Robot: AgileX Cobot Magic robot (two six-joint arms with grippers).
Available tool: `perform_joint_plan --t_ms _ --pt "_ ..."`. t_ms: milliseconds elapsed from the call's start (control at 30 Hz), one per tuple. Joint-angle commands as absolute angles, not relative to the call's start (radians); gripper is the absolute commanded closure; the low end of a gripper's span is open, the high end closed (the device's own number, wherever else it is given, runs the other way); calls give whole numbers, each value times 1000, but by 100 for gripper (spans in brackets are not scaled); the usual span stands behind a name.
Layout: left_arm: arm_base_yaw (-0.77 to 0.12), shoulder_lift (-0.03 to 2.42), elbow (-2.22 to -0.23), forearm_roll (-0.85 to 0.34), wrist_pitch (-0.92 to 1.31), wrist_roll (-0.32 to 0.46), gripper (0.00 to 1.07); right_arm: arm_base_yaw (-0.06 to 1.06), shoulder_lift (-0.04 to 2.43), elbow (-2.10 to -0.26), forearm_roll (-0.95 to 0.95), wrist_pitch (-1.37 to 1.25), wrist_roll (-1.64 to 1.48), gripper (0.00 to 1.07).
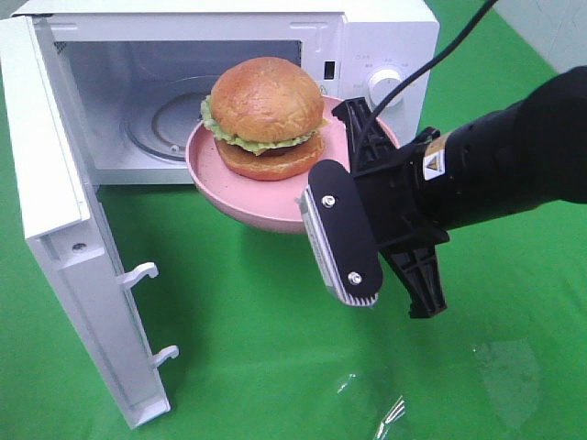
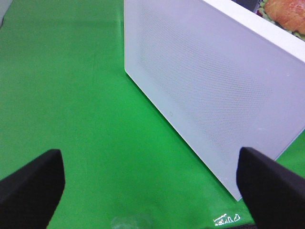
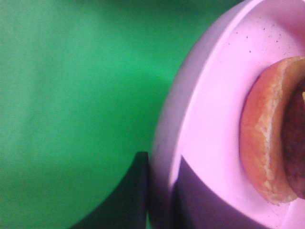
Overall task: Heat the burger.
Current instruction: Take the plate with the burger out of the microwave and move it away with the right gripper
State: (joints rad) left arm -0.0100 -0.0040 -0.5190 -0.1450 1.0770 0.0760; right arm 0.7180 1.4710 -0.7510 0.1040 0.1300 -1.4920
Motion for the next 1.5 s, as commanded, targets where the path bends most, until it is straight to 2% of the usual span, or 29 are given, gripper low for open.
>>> perform_joint_plan --t_ms 33,267,867,1167,1500 --pt "-8 -20 -516 -153 1069 72 17 715 1414 -727 108 59 -1492 107" --pt "-8 -20 -516 -153 1069 72 17 715 1320 -665 99 76 -1457 107" --pt "-8 -20 -516 -153 1069 72 17 715 1009 -545 -94 314 -1238 107" --pt "-8 -20 -516 -153 1069 72 17 715 906 -531 -252 450 -1008 107" --pt "-8 -20 -516 -153 1069 72 17 715 886 -531 -480 609 -557 107"
